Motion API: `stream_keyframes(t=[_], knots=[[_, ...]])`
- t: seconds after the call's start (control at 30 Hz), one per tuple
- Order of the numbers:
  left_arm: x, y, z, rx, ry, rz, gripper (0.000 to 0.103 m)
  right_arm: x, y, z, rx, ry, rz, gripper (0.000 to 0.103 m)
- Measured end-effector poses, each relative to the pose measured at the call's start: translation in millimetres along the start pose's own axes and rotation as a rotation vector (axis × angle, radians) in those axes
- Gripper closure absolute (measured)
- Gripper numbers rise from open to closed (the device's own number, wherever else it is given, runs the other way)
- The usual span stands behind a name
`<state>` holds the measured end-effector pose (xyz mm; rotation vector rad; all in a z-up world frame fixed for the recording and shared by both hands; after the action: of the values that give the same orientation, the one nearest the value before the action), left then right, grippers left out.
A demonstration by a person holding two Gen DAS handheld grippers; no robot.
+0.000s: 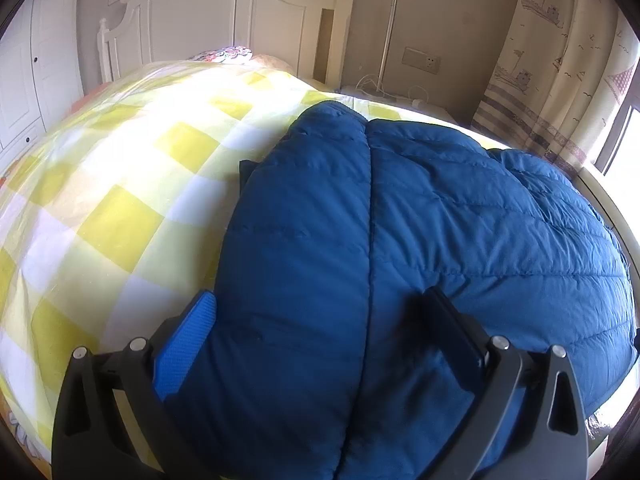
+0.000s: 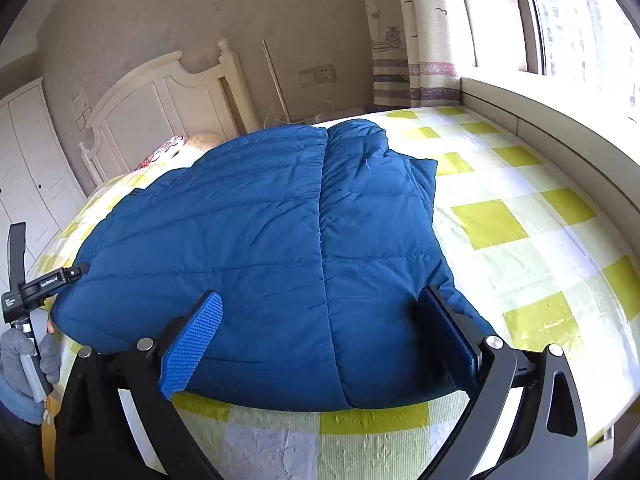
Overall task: Fold large clothes
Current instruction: 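Grasp the folded jacket edge with the right gripper and lift it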
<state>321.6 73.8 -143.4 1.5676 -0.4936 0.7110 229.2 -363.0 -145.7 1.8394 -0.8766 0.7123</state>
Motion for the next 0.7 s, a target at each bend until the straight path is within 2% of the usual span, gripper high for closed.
stream_keyframes(t=[0.07, 0.13, 0.23, 0.33, 0.4, 0.6, 0.7], knots=[[0.5, -0.3, 0.8, 0.002, -0.001, 0.0, 0.002, -0.5, 23.1, 0.5, 0.094, -0.119, 0.069, 0.009], [0.2, 0.4, 1.2, 0.007, -0.001, 0.002, 0.002, -6.8, 40.8, 7.5, 0.164, -0.251, 0.094, 0.009], [0.4, 0.6, 2.1, 0.007, 0.0, 0.003, 0.002, -20.5, 56.4, 16.5, 0.223, -0.39, 0.08, 0.008], [0.4, 0.6, 1.8, 0.007, 0.0, 0.003, 0.002, -30.0, 52.8, 15.8, 0.264, -0.454, 0.026, 0.008], [0.4, 0.6, 1.8, 0.006, 0.0, 0.003, 0.002, -29.4, 41.7, 17.0, 0.263, -0.48, 0.007, 0.008], [0.2, 0.6, 2.0, 0.007, -0.001, 0.003, 0.002, -8.6, -9.0, 17.4, 0.154, -0.454, -0.047, 0.004], [0.0, 1.4, 2.2, 0.008, -0.003, 0.005, 0.002, 8.1, -27.9, 23.0, 0.112, -0.488, -0.007, 0.004]])
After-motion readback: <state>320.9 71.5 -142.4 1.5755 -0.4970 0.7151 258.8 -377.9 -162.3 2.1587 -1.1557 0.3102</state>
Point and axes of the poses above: each gripper's, at about its wrist camera, not at the fingertips, and y roughly against the way its jaws point, z to its right, x to its top, the point moved 9 cm from there along -y, roughly the way its jaws point, and after that the axes turned 10 degrees about x, right-handed, at the moved point
